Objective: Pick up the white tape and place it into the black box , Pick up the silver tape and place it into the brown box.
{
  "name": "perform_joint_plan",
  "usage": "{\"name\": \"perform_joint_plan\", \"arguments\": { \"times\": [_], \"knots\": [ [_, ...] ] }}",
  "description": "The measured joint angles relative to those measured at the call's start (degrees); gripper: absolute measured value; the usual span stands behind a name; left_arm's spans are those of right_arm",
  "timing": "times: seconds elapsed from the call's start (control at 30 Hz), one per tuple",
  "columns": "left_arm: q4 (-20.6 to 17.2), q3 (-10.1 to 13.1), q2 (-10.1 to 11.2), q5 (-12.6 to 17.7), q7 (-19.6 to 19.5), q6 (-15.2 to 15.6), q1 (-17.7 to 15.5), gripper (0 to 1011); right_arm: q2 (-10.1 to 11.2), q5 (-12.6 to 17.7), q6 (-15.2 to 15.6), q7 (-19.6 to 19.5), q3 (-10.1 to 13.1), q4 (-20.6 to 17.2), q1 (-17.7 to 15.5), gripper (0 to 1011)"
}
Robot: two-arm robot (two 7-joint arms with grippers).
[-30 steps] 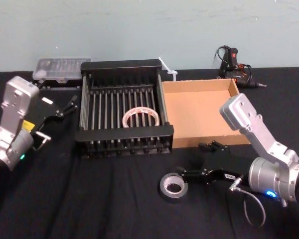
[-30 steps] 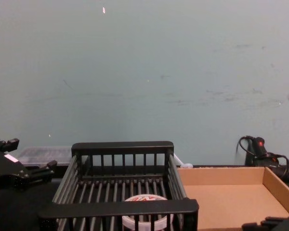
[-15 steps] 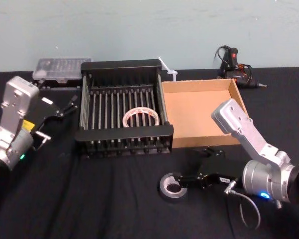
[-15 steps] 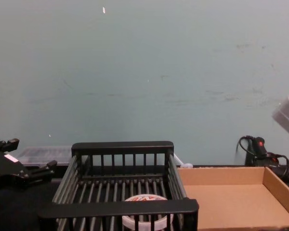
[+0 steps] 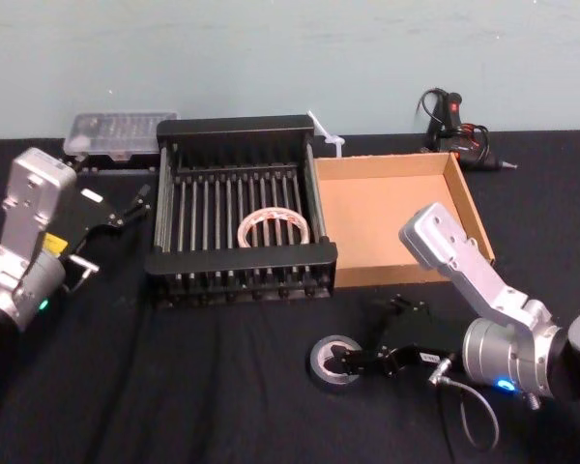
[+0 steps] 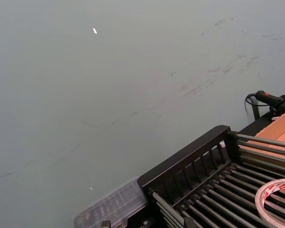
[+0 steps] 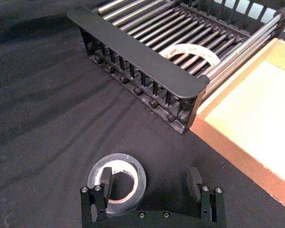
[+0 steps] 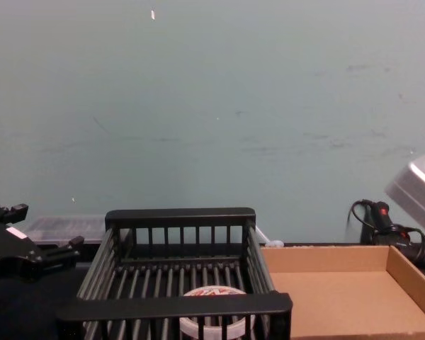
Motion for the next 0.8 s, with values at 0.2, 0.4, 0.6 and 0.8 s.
{"name": "perform_joint_plan", "arguments": {
  "times": [0.2, 0.4, 0.6, 0.8],
  "knots": [
    [0.00, 0.00, 0.00, 0.00, 0.00, 0.00, 0.01, 1001, -0.05, -0.23, 0.07, 0.17, -0.39, 0.51, 0.20, 1002],
    [0.00, 0.00, 0.00, 0.00, 0.00, 0.00, 0.00, 1001, -0.23, -0.48, 0.23, 0.28, -0.73, 1.26, 0.53, 1002],
    [0.00, 0.00, 0.00, 0.00, 0.00, 0.00, 0.00, 1001, -0.64, -0.81, 0.47, 0.30, -1.06, 2.14, 0.94, 1002],
    [0.00, 0.00, 0.00, 0.00, 0.00, 0.00, 0.00, 1001, -1.06, -1.21, 0.71, 0.29, -1.35, 2.79, 1.25, 1002]
  ]
}}
